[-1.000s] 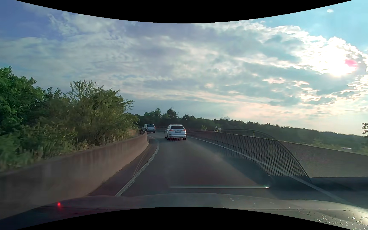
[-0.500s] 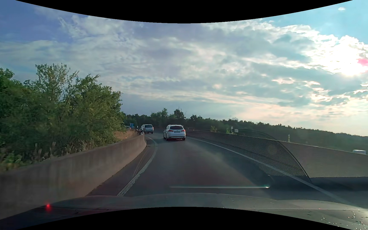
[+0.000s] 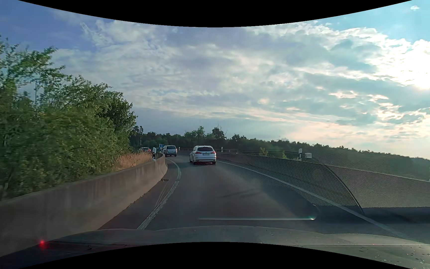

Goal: Follow the waypoints while adhering to traffic rules and regulations

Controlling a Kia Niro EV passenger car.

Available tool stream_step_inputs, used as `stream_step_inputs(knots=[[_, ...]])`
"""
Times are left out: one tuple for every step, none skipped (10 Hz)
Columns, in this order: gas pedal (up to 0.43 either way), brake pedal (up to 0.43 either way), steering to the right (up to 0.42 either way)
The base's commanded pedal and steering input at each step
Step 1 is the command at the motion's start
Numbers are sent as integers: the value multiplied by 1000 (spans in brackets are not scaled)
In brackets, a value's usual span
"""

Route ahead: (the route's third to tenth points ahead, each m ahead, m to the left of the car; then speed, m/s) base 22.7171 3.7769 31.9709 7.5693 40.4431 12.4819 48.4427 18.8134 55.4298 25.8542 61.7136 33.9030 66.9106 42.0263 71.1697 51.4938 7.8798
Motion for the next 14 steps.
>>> stream_step_inputs(knots=[[28,0,-53],[28,0,-54],[28,0,-55],[28,0,-55],[28,0,-56],[28,0,-58],[39,0,-59],[39,0,-59],[39,0,-60],[39,0,-60],[39,0,-64],[39,0,-65],[39,0,-65],[39,0,-65]])
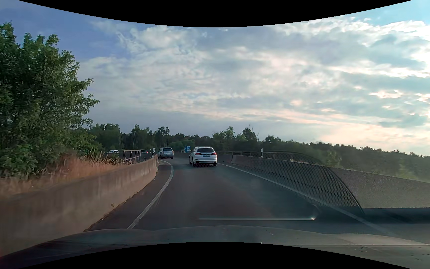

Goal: Follow the waypoints while adhering to traffic rules and regulations

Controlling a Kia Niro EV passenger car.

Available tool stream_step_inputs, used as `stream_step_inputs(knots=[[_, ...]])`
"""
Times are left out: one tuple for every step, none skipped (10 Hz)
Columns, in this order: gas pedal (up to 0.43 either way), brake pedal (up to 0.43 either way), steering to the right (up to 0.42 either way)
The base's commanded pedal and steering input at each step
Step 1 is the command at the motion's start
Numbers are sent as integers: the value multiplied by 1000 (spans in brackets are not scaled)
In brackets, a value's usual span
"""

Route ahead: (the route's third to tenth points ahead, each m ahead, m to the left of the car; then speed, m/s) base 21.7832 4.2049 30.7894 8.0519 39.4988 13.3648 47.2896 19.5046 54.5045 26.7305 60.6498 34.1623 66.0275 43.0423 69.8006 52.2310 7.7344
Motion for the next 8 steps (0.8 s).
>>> stream_step_inputs(knots=[[39,0,-66],[39,0,-66],[39,0,-66],[39,0,-66],[39,0,-65],[39,0,-65],[39,0,-66],[39,0,-66]])
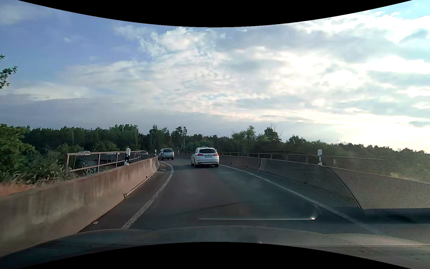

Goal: Follow the waypoints while adhering to traffic rules and regulations

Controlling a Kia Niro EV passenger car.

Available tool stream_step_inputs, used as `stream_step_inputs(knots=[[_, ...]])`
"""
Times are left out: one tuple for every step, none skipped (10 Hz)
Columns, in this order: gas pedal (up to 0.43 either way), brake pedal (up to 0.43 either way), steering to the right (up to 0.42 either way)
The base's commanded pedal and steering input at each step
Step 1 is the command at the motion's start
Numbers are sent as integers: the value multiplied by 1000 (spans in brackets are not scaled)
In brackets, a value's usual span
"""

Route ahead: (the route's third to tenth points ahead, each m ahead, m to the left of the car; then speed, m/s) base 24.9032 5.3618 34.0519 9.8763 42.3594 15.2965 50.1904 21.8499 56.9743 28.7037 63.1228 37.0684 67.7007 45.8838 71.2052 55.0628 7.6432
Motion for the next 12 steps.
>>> stream_step_inputs(knots=[[47,0,-66],[47,0,-65],[47,0,-64],[47,0,-64],[47,0,-64],[47,0,-64],[47,0,-64],[47,0,-64],[47,0,-64],[47,0,-64],[47,0,-64],[47,0,-64]])
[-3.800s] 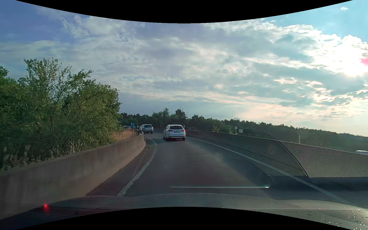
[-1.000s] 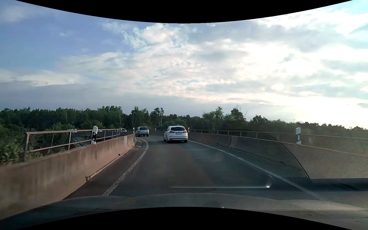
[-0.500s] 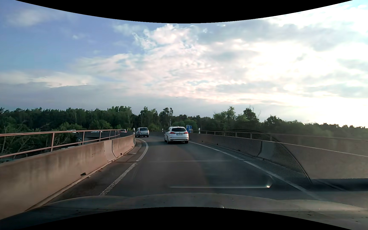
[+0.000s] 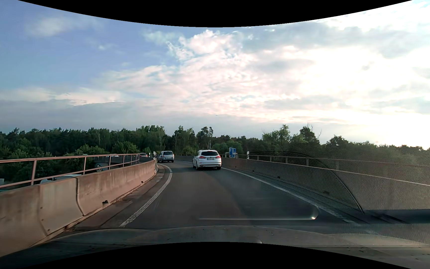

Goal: Follow the waypoints while adhering to traffic rules and regulations

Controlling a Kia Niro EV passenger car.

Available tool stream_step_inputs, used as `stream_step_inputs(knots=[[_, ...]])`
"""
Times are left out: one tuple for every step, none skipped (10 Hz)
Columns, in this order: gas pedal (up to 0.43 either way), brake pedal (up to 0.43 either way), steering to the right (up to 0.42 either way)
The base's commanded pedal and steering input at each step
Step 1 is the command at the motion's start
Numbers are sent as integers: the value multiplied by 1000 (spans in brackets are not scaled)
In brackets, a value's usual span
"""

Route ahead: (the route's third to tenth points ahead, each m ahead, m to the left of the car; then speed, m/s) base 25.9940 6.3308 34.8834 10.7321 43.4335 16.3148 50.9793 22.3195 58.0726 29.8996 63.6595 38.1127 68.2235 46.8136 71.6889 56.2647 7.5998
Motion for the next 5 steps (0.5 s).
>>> stream_step_inputs(knots=[[47,0,-64],[47,0,-64],[47,0,-64],[47,0,-64],[47,0,-64]])
